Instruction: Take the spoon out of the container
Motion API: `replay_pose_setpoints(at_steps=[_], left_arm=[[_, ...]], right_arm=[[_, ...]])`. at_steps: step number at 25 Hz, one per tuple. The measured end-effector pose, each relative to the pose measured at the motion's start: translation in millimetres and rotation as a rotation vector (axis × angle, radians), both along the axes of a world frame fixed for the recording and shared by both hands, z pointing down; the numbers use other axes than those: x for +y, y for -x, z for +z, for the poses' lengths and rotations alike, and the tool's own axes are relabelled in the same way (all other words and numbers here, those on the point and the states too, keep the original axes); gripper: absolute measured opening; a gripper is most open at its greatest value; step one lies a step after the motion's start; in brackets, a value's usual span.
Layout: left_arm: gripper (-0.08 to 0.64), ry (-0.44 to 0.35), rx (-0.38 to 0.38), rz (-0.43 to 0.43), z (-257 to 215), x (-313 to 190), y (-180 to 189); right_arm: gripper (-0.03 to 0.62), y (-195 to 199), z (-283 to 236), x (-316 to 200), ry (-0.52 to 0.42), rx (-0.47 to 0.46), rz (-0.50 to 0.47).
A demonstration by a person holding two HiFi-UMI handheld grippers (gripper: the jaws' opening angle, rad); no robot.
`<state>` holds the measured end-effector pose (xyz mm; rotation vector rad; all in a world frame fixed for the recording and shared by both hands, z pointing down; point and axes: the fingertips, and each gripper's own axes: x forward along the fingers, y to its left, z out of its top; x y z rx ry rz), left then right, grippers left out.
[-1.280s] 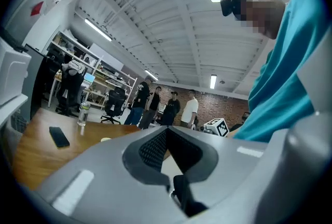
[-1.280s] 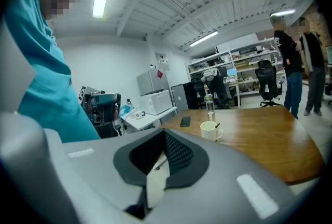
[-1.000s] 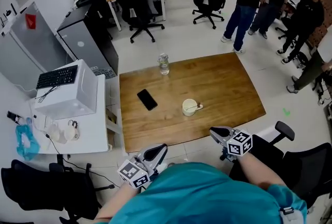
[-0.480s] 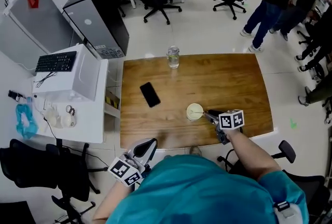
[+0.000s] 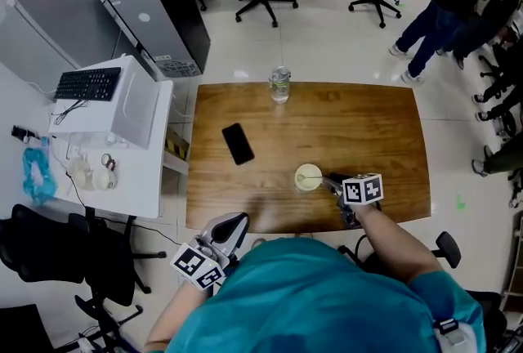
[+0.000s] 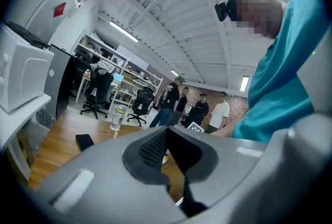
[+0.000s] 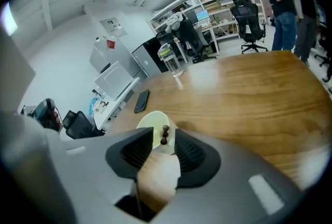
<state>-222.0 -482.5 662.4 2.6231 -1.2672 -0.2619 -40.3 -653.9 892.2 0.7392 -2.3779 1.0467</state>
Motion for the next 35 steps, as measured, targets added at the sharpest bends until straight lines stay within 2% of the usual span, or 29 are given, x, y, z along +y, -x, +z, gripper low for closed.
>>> replay_pose_setpoints(at_steps=[5,9,15,24,29,35], left_arm=[[-0.002,0.005,0.000,0.018,0.8,-2.8,3.0],[-0.002,0.008,0.001,0.018,3.2,-0.3,10.9],[-0.002,0.004,-0.001,0.016,1.0,6.9,19.0],[-0.002,-0.008,0.010,0.011,-8.7,14.2,33.0],[-0.002,-0.026,0.018,0.022,-19.1,17.1,38.6],[-0.002,-0.064,0.036,0.083,-42.6,36.7,43.1]], right_arm=[[0.130,11.4,6.2,-8.4,0.001,0.009,0.005],[0.127,17.0,18.2,-9.6,0.037,0.042,0.010],[0.064,18.7,30.2,-9.8,0.059,0.077,0.023],[0.052,17.1,6.5,-4.0,0.018,0.072,0.016],[0.051,13.5,-39.6,6.1,-0.001,-0.021,0.030],[0.051,11.4,-119.5,53.2,-0.014,-0.226,0.071]])
